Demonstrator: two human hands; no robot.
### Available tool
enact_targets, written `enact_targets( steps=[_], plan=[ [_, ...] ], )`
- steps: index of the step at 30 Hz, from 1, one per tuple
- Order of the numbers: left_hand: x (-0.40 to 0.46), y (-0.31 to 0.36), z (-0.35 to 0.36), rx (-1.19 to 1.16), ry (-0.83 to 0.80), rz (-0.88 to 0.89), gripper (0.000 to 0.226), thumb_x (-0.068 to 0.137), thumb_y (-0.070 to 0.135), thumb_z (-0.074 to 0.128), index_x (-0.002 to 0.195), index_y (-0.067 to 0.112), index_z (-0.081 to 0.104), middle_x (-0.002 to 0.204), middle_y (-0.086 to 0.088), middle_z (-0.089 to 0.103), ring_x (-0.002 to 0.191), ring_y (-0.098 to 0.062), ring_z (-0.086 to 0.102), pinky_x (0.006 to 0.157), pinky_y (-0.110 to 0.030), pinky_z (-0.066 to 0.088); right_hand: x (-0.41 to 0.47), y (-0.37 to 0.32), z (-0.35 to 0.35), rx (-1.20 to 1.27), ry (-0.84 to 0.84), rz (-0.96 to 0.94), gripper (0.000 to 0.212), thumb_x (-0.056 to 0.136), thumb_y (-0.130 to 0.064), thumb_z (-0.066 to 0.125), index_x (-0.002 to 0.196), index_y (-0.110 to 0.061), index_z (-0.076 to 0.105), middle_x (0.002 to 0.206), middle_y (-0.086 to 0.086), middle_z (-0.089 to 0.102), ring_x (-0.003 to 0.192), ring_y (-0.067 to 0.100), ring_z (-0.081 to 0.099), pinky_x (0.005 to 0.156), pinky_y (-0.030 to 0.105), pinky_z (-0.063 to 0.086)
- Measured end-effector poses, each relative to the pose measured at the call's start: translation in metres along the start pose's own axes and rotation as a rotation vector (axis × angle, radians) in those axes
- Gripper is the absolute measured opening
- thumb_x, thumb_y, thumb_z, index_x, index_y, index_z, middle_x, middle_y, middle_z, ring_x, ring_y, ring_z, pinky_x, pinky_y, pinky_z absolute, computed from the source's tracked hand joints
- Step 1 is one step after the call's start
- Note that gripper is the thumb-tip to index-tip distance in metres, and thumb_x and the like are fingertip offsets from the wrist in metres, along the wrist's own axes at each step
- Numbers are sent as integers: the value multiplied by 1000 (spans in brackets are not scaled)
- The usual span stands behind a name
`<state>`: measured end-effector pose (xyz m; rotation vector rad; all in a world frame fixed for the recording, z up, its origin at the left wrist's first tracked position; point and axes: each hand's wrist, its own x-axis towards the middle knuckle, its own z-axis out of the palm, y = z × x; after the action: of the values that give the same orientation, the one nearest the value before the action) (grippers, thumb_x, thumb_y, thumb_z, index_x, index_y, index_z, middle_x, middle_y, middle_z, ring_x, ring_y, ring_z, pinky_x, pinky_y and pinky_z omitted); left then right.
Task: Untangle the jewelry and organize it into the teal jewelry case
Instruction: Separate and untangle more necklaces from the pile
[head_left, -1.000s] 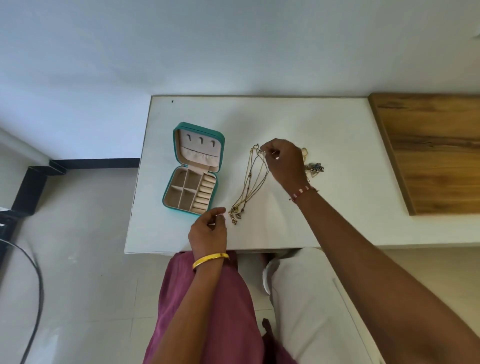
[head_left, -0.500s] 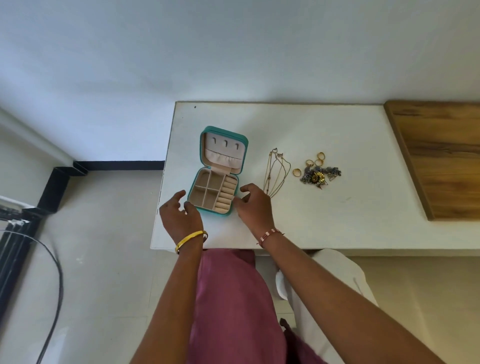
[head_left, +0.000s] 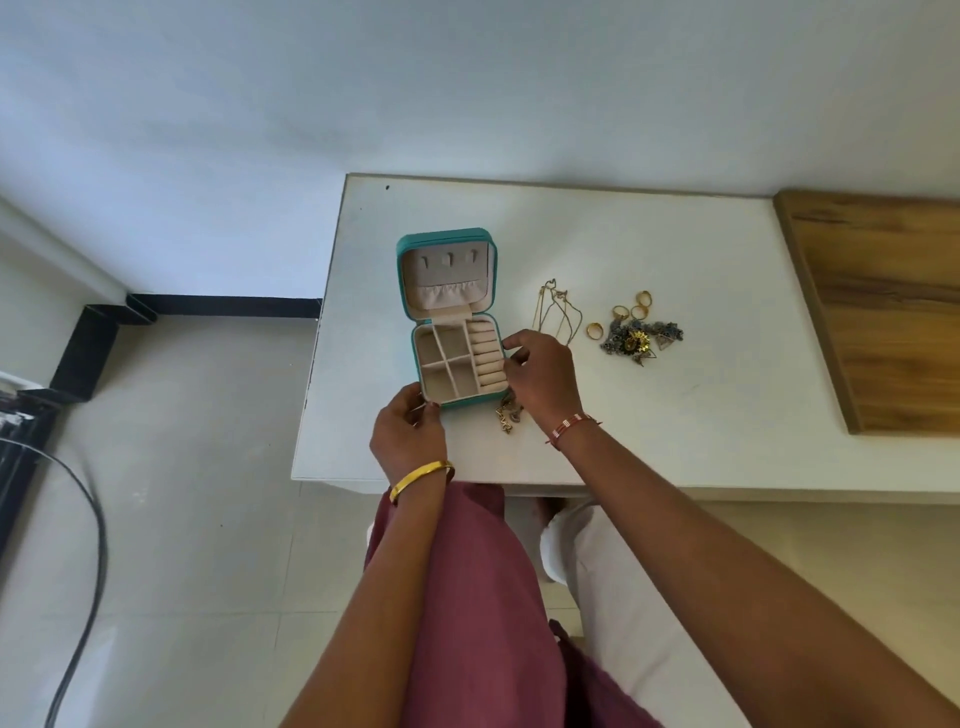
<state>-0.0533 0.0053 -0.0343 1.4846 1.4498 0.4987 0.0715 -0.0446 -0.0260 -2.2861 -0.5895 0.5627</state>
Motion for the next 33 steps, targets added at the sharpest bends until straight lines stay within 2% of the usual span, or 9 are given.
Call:
enact_targets(
  steps=[3,8,11,14,17,19,24,27,33],
  plan=[
    [-3,5,0,-26,4,-20,28,83,6,61,110,10,65,106,-11,68,89,-16,60,84,-15,37,1,0,1,7,6,-10,25,87,0,55,112,-3,62,98,17,67,76,23,60,74,24,47],
    [-7,3,-2,-101,34,-96,29,86,11,58,116,10,59,112,-11,65,92,-19,60,91,-25,43,-5,7,-9,107,83,-17,23,87,-1,56,108,-4,64,92,15,68,71,16,58,60,9,45],
    [-15,0,-3,-195,108,-148,17,87,12,57,103,17,60,93,-4,63,84,-22,62,90,-41,51,-13,24,-21,213,210,32,18,86,0,57,99,-4,67,92,13,69,77,23,65,75,36,57],
    [-30,3,2,-219,89,-104,12,87,11,55,85,23,55,72,5,57,69,-18,59,82,-43,54,-23,44,-29,200,256,87,14,85,0,58,95,-4,68,93,13,69,82,27,66,81,40,55],
    [-41,9,12,-171,-41,-22,13,86,11,55,81,24,54,70,0,57,74,-28,59,77,-42,54,-30,56,-31,90,226,64,15,84,-1,61,96,-2,69,97,14,69,90,26,65,82,22,47],
    [-45,10,19,-127,-121,19,11,86,11,55,83,21,56,70,-2,58,74,-29,60,74,-39,54,-32,57,-30,39,204,21,15,84,-3,62,97,-2,68,98,15,68,92,24,63,80,19,43],
    [-45,8,25,-26,-202,65,11,87,8,54,86,19,57,69,2,56,72,-22,58,67,-23,48,-38,49,-13,-136,97,-193,19,85,-6,61,103,-3,66,98,16,63,89,25,59,73,22,42],
    [-42,7,25,-39,-184,28,11,87,9,53,86,19,58,72,0,58,76,-24,60,73,-28,51,-40,42,-6,-219,59,-284,20,87,-6,57,105,-3,66,100,17,61,96,29,56,76,32,47],
    [-36,5,25,-90,-139,-44,11,87,8,52,90,15,60,82,-7,62,71,-19,59,79,-34,53,-43,41,-7,-309,19,-315,21,87,-15,59,104,-4,65,100,16,60,97,27,53,74,31,44]
  ],
)
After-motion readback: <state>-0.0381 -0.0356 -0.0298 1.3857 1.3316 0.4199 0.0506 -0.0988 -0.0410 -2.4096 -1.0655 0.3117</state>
